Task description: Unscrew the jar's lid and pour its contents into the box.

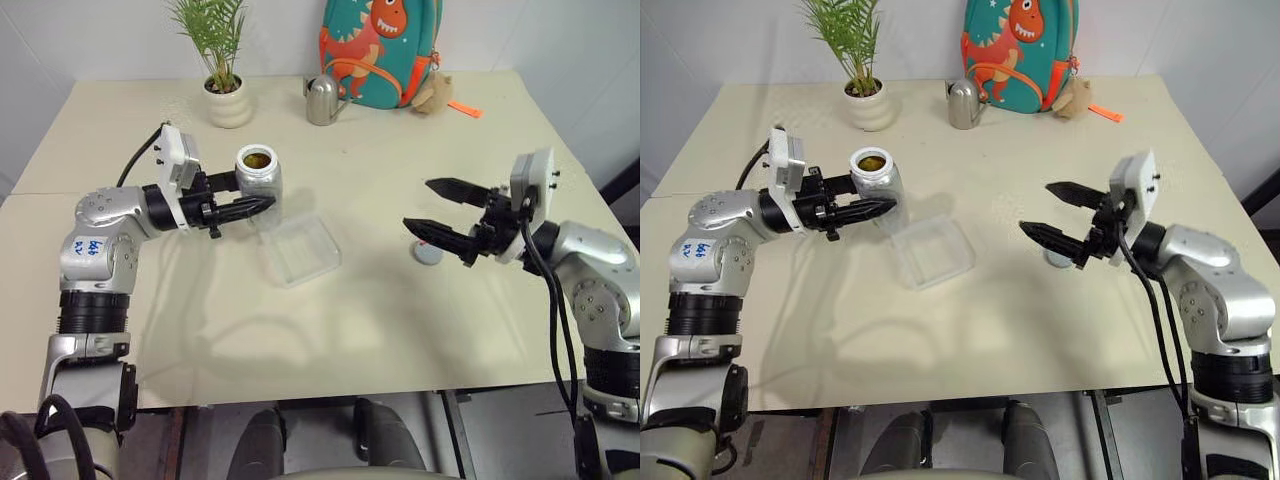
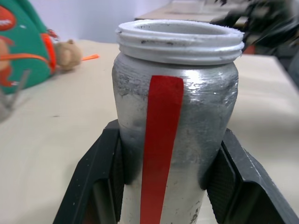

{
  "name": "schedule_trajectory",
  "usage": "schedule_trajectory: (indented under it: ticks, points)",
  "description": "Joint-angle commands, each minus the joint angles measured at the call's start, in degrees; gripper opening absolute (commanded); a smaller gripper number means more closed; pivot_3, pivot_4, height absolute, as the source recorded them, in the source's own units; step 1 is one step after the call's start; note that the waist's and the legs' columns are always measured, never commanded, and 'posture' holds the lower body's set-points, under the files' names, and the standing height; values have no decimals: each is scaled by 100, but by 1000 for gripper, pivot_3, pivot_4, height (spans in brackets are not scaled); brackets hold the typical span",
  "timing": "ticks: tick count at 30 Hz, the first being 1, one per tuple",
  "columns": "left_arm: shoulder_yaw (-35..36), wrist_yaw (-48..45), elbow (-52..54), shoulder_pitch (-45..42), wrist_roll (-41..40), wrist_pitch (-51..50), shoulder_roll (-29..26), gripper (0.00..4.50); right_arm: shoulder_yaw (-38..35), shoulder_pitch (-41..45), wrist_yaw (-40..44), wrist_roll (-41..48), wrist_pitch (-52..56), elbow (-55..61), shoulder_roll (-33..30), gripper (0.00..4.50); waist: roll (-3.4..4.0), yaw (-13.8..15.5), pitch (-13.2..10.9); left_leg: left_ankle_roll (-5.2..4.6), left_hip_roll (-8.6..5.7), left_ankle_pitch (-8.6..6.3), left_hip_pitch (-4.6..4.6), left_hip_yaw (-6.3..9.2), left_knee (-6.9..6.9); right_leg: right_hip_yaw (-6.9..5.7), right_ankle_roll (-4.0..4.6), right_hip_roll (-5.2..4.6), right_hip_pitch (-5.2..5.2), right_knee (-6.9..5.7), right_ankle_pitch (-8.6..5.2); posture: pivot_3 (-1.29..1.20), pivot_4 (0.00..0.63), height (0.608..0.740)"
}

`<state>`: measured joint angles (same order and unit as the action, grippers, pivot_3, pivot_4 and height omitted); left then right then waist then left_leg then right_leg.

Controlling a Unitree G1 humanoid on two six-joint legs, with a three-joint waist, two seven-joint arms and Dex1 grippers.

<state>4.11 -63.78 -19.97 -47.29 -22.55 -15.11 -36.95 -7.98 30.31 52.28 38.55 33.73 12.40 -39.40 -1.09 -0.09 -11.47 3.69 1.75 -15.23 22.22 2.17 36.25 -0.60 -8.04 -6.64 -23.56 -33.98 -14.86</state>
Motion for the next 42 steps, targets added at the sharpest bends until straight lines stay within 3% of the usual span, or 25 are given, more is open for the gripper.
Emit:
schedule_trajectory:
  ticks: [1,9,12,16,19,24,30,35,42]
  points:
    - [-90,76,-209,-331,373,416,-85,1879,184,190,90,60,68,286,7,4467,0,12,0,0,0,0,3,0,-2,0,-3,0,0,-2,2,0,150,740]
    - [-326,1775,-609,-450,2080,3627,154,1879,217,11,-18,54,119,507,42,4467,-1,34,0,12,0,5,27,-8,-5,-1,-13,-2,-11,16,6,0,150,740]
    - [-507,2841,-946,-417,3142,5175,64,1879,189,-57,-62,60,122,539,46,4467,-1,45,0,12,0,5,24,-14,-3,1,-15,-3,-9,16,7,0,150,740]
    - [-974,4751,-1363,-557,5236,6744,-329,1879,196,-83,-135,65,126,577,74,4467,-1,31,0,12,0,5,17,-19,-3,4,-17,-2,-9,9,11,0,150,740]
    - [-1598,6190,-1703,-841,6808,7336,-683,1879,192,-86,-194,108,158,616,113,4467,-1,40,0,11,0,4,13,-22,-3,6,-19,-2,-9,5,14,0,150,740]
    - [-2732,8561,-1937,-1446,8834,7342,-931,1879,231,-121,-270,117,188,696,175,4467,-1,126,0,-3,0,-4,16,-26,-3,7,-24,-2,-9,9,18,0,150,740]
    - [-3887,10728,-1991,-1924,10535,6105,-1026,1879,199,-166,-377,142,224,781,280,4467,-1,162,0,-5,0,-5,21,-30,-5,8,-25,-2,-12,12,17,0,150,740]
    - [-4563,11824,-2254,-2236,11228,5482,-1039,1879,218,-168,-384,128,182,742,333,4467,-1,161,0,-7,0,-6,21,-30,-6,8,-25,-2,-14,10,17,0,150,740]
    - [-4884,12733,-2316,-2376,11445,4676,-1040,1879,258,-185,-412,87,140,723,454,4467,-1,149,0,-7,0,-6,20,-30,-6,8,-26,-2,-15,7,16,0,150,740]
